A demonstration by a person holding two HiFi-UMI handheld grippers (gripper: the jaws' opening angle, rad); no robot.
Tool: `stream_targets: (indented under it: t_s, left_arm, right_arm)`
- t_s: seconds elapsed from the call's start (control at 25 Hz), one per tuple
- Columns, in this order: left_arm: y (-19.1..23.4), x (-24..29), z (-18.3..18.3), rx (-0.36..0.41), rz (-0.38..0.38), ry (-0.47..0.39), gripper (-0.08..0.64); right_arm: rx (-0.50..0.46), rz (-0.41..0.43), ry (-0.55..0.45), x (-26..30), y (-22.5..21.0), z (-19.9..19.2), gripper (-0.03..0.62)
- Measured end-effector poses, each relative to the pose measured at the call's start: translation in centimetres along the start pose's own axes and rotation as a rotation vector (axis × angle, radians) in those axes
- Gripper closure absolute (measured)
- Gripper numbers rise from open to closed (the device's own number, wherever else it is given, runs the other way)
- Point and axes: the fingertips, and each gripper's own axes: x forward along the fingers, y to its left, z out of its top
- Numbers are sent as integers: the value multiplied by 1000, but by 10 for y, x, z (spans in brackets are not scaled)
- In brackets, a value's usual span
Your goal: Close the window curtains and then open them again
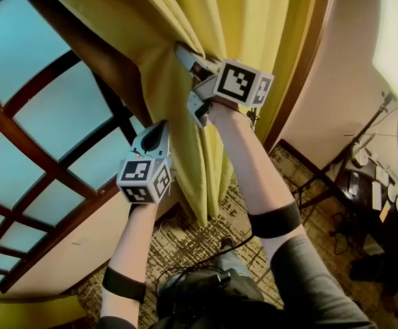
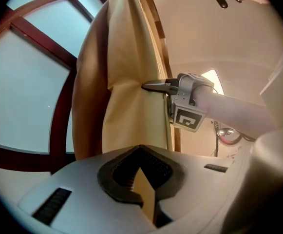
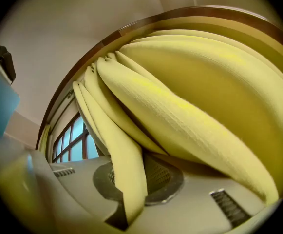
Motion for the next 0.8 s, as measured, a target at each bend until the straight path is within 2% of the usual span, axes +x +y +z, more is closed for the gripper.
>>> stream_targets:
  t_s: [0.28, 0.44, 0.56, 0.8]
  left_arm:
    - [-7, 18, -1, -1, -8, -14, 557]
    - [-20, 38, 8, 2, -13, -18, 557]
    - [-15, 43, 5, -1, -15, -22, 557]
    - [-16, 44, 2, 4, -20, -13, 557]
  right_arm:
    - [-43, 5, -29, -7, -16, 29, 548]
    - [-27, -11, -52, -22, -46, 55, 549]
    - [0, -38, -54, -20, -55, 54, 549]
    - [-78, -39, -17, -12, -54, 57, 546]
